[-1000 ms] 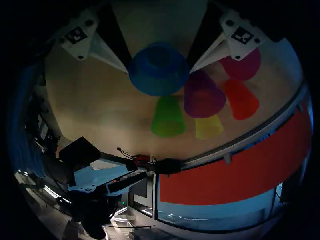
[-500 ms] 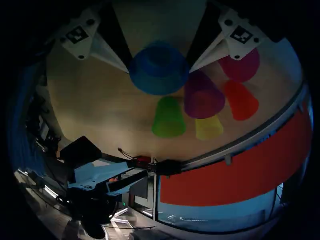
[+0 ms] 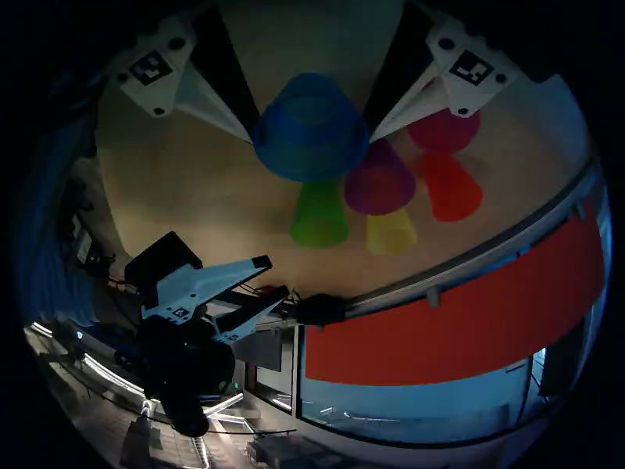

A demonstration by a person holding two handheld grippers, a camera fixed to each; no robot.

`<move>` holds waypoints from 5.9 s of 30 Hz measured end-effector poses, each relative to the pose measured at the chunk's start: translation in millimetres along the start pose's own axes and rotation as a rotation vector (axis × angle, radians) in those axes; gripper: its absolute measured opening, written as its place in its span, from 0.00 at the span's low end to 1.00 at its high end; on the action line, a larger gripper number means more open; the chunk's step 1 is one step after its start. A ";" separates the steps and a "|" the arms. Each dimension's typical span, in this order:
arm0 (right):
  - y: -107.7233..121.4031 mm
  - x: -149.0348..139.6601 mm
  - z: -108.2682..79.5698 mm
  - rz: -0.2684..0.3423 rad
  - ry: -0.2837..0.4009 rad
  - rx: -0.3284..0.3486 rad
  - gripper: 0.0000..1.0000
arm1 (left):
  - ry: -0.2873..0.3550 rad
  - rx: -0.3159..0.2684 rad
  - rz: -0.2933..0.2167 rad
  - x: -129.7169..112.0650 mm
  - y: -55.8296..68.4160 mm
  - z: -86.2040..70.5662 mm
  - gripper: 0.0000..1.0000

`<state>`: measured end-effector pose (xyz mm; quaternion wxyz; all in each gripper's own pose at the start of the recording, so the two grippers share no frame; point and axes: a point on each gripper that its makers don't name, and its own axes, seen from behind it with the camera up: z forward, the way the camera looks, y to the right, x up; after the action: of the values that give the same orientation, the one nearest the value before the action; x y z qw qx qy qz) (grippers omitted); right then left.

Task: Pour water

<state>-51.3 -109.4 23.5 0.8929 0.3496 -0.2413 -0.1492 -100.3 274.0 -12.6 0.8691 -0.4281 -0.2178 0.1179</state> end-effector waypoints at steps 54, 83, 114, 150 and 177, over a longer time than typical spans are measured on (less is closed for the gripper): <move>-17.7 -40.8 86.6 0.042 -0.090 0.044 0.90 | 0.154 0.110 -0.029 35.2 -22.0 -88.4 0.87; -34.6 43.8 18.4 0.011 0.191 -0.005 0.90 | 0.236 0.175 -0.048 51.7 -37.8 -106.1 0.87; -50.9 122.2 -41.9 -0.018 0.462 -0.049 0.91 | 0.349 0.236 -0.014 93.2 -53.4 -125.7 0.87; -115.1 128.8 -31.1 -0.034 0.465 0.122 0.90 | 0.391 0.423 0.383 170.3 -73.0 -158.7 0.87; -165.8 130.1 -2.1 -0.052 0.447 0.233 0.90 | 0.371 0.509 0.764 231.4 -52.3 -177.0 0.87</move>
<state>42.8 -282.7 -50.8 0.8735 0.4807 -0.0444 -0.0624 188.6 210.3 -2.1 0.8648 -0.2654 0.1488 0.3995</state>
